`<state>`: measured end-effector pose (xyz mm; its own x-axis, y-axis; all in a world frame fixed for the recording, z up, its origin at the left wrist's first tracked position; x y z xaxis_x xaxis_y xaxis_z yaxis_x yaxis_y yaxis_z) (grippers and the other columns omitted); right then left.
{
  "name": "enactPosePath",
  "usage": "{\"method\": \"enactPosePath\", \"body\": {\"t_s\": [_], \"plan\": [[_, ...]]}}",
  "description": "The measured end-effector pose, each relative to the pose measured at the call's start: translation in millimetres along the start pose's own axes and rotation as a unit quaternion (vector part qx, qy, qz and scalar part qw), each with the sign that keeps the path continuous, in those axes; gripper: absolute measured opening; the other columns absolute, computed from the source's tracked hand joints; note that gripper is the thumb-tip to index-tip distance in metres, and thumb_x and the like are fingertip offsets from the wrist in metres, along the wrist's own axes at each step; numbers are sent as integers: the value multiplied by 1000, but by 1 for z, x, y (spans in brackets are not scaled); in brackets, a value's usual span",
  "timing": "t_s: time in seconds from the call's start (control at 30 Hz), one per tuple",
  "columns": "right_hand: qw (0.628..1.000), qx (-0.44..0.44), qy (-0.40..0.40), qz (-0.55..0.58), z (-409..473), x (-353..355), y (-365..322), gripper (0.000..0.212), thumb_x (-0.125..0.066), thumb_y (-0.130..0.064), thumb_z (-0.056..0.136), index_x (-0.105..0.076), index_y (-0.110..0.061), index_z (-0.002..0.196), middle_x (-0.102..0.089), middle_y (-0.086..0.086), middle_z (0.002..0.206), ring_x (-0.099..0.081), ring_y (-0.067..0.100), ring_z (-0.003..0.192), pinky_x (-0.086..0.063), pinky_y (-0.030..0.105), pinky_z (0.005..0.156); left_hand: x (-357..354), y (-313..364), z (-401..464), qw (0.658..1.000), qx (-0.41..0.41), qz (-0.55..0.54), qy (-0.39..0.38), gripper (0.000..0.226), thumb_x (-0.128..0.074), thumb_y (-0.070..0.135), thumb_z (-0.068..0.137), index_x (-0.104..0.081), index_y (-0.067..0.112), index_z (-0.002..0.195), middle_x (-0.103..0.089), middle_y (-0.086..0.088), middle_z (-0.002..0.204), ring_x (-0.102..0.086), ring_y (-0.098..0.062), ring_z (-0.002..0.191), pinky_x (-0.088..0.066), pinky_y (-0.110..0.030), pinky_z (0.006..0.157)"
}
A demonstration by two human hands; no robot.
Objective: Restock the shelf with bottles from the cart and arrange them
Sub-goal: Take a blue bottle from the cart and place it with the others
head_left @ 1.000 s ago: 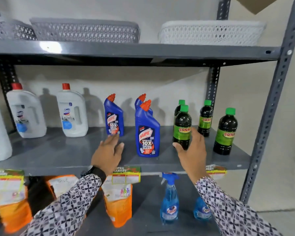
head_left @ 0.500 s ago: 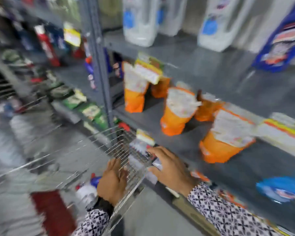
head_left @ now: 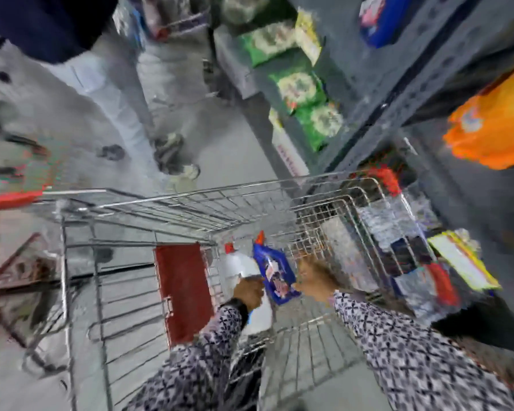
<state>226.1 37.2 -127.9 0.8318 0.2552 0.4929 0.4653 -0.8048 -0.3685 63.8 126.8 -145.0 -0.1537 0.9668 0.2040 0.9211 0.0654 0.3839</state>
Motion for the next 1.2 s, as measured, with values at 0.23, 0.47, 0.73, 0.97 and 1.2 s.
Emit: {"method": "enactPosePath", "body": {"t_s": [0.23, 0.47, 0.73, 0.97, 1.2], "plan": [[993, -80, -31, 84, 84, -56, 26, 48, -82, -26, 87, -65, -3, 125, -76, 17, 120, -73, 32, 103, -55, 33, 77, -3, 4, 54, 997, 49, -52, -10, 45, -51, 2, 100, -38, 30, 67, -70, -23, 125, -67, -27, 118, -49, -28, 97], [983, -149, 20, 104, 107, -77, 20, 45, -88, -20, 76, -59, -4, 107, -70, 15, 104, -71, 32, 88, -54, 38, 70, -22, -3, 75, 966, 28, -253, 40, 36, -35, 5, 104, -45, 15, 71, -45, 3, 36, -41, -8, 31, -29, -17, 37], [972, -141, 66, 177, 36, -28, 12, 44, -85, -28, 78, -70, -7, 114, -76, 17, 116, -74, 35, 108, -59, 39, 85, -15, -7, 34, 971, 34, -230, 58, 31, -43, 16, 106, -64, 3, 124, -70, -8, 109, -55, -5, 74, -41, -10, 64], [897, 13, 188, 399, -141, 53, 14, 33, -88, -6, 79, -70, 11, 101, -71, 18, 90, -63, 22, 85, -52, 35, 72, -16, 85, -116, 940, -168, -295, -21, 19, -49, 9, 102, -65, 17, 109, -81, 6, 83, -74, 0, 63, -62, -24, 69], [708, 158, 427, 539, -413, 101, 67, 33, -88, -5, 74, -77, -16, 103, -85, -1, 98, -79, 12, 85, -65, 29, 76, -99, 195, -336, 863, -419, -244, -144, 36, -68, 19, 87, -72, 21, 123, -78, -5, 119, -77, -15, 93, -63, -37, 77]]}}
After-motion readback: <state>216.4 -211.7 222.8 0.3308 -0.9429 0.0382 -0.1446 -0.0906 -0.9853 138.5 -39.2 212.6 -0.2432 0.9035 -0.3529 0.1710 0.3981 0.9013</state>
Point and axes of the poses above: each hand's wrist, its own z-axis towards the middle knuckle, its own x-axis out of the back of the hand, y = z × x, the point moved 4 cm from there along z, towards the middle knuckle
